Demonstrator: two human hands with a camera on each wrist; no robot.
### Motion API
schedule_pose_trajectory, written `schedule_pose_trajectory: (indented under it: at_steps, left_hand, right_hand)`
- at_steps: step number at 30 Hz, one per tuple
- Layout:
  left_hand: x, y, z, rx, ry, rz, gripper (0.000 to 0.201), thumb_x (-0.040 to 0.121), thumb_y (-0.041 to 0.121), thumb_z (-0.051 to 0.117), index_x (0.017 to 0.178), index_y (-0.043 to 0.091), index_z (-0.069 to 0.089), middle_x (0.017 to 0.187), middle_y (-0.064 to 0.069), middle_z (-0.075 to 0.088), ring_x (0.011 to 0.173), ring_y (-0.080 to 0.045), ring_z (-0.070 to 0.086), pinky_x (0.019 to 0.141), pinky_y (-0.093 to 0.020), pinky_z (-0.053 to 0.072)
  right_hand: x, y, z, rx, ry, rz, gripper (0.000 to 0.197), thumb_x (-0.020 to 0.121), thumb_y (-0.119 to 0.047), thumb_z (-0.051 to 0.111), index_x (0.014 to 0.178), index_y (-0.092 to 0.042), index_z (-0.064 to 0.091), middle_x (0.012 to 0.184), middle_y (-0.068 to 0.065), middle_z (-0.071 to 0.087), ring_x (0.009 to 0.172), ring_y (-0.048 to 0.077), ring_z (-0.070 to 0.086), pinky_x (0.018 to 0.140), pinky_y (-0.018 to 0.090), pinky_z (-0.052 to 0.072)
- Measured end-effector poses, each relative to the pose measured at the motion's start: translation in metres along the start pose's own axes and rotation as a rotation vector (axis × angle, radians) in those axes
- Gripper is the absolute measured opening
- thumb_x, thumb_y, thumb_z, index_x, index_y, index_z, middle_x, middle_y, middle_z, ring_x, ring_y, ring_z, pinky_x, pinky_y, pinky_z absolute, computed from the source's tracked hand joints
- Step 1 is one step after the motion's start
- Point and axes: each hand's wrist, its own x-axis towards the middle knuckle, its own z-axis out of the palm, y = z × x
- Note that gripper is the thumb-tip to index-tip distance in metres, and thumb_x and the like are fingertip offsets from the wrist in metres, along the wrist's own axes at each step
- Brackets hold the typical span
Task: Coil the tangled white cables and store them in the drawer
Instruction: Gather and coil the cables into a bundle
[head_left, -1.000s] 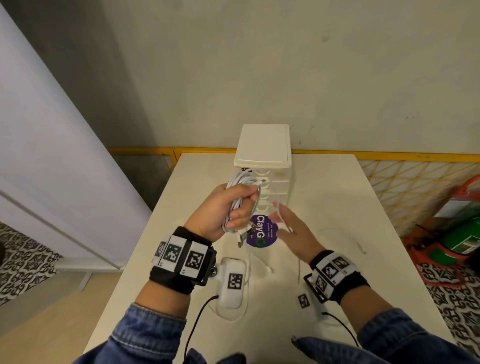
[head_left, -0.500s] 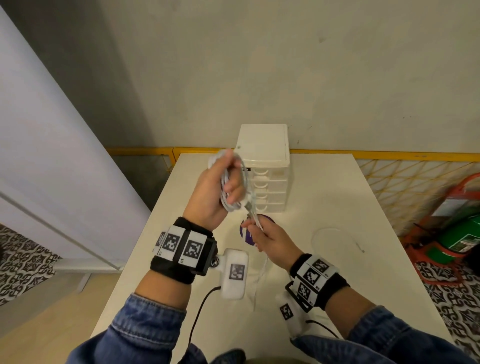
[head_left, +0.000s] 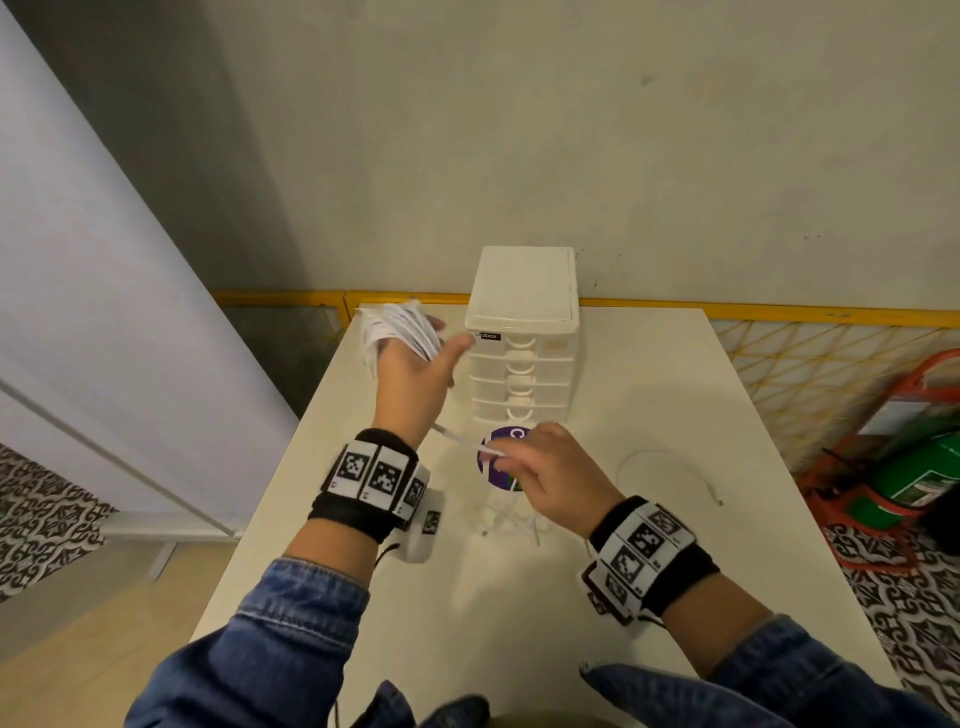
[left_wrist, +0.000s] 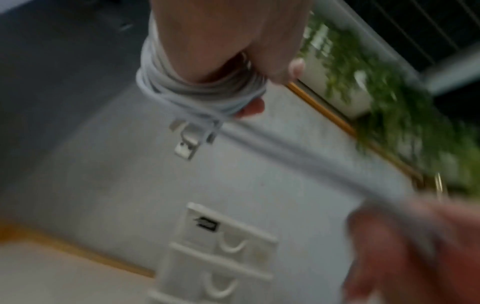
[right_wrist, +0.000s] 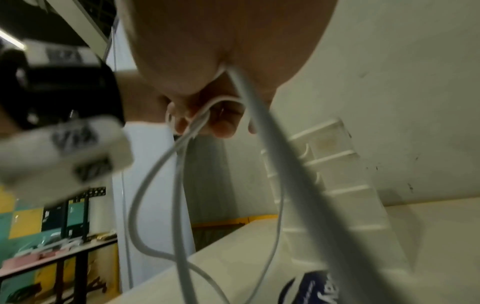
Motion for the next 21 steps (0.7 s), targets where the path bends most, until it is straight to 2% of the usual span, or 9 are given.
schedule_pose_trajectory:
  at_steps: [3,5,8,10,12,14,16,19,21]
  left_hand:
    - [-0.013,-0.010,0.005,0.270,-0.348,0.012,0.021,0.085,0.032,0.066,0.078,0.014,0.058,0.055,0.001,0.054,0.046,-0.012,0.052,0.051,-0.025,0.047]
    - [-0.020,-0.010,0.007,0.289,-0.503,-0.047,0.039,0.091,0.036,0.057,0.057,0.016,0.054,0.045,0.001,0.052,0.039,-0.014,0.049,0.046,-0.023,0.045]
    - [-0.027,-0.003,0.007,0.183,-0.750,-0.228,0.059,0.097,0.047,0.038,0.049,0.016,0.054,0.040,-0.006,0.050,0.034,-0.018,0.044,0.044,-0.022,0.042]
    - [-0.030,-0.002,0.006,0.084,-0.920,-0.305,0.054,0.094,0.048,0.045,0.053,0.016,0.057,0.040,-0.005,0.046,0.033,-0.017,0.040,0.042,-0.020,0.039]
    - [-0.031,-0.003,0.003,0.031,-0.989,-0.320,0.040,0.086,0.035,0.064,0.061,0.006,0.055,0.040,-0.006,0.044,0.034,-0.018,0.037,0.042,-0.020,0.037]
    - [-0.030,-0.005,0.000,-0.024,-0.885,-0.318,0.034,0.083,0.018,0.069,0.056,0.006,0.053,0.040,-0.003,0.045,0.034,-0.018,0.036,0.042,-0.022,0.036]
    - [-0.025,-0.004,-0.007,-0.147,-0.668,-0.351,0.032,0.086,0.012,0.064,0.057,0.011,0.052,0.041,0.001,0.044,0.033,-0.015,0.036,0.040,-0.022,0.036]
    - [-0.011,-0.005,-0.019,-0.251,-0.352,-0.377,0.025,0.090,0.017,0.059,0.067,0.012,0.048,0.047,-0.001,0.041,0.035,-0.015,0.035,0.040,-0.023,0.036]
    - [-0.004,-0.009,-0.027,-0.233,-0.224,-0.374,0.024,0.091,0.018,0.058,0.072,0.012,0.045,0.047,-0.002,0.040,0.035,-0.015,0.034,0.040,-0.023,0.035]
  right_hand:
    - [0.011,-0.001,-0.020,-0.007,0.068,-0.008,0.035,0.091,-0.033,0.035,0.098,-0.018,0.066,0.078,0.000,0.070,0.068,0.017,0.053,0.078,0.026,0.033]
    - [0.017,0.001,-0.030,0.003,0.090,-0.001,0.031,0.090,-0.037,0.040,0.091,-0.022,0.067,0.079,-0.005,0.071,0.069,0.012,0.053,0.079,0.028,0.034]
    - [0.022,0.011,-0.044,-0.065,0.124,0.034,0.027,0.082,-0.049,0.050,0.080,-0.028,0.067,0.071,-0.015,0.065,0.067,0.007,0.048,0.081,0.028,0.030]
    - [0.020,0.022,-0.051,-0.210,0.082,0.043,0.022,0.080,-0.048,0.057,0.077,-0.029,0.068,0.071,-0.014,0.066,0.073,0.010,0.050,0.086,0.031,0.027]
    - [0.014,0.034,-0.055,-0.273,0.034,0.079,0.019,0.079,-0.044,0.063,0.075,-0.027,0.069,0.073,-0.012,0.068,0.079,0.015,0.052,0.090,0.036,0.029]
    - [0.005,0.045,-0.054,-0.235,0.037,0.142,0.037,0.075,-0.057,0.058,0.067,-0.022,0.067,0.065,-0.010,0.063,0.074,0.014,0.049,0.085,0.032,0.029]
    - [-0.007,0.055,-0.052,-0.113,0.075,0.235,0.051,0.074,-0.063,0.049,0.060,-0.015,0.060,0.054,-0.005,0.054,0.063,0.015,0.045,0.073,0.025,0.029]
    - [-0.029,0.066,-0.048,0.130,0.185,0.448,0.042,0.083,-0.047,0.052,0.063,-0.011,0.054,0.050,-0.002,0.043,0.050,0.012,0.038,0.055,0.025,0.030]
    - [-0.039,0.072,-0.045,0.198,0.202,0.598,0.029,0.092,-0.031,0.049,0.070,-0.013,0.055,0.054,-0.001,0.043,0.051,0.011,0.037,0.054,0.031,0.030]
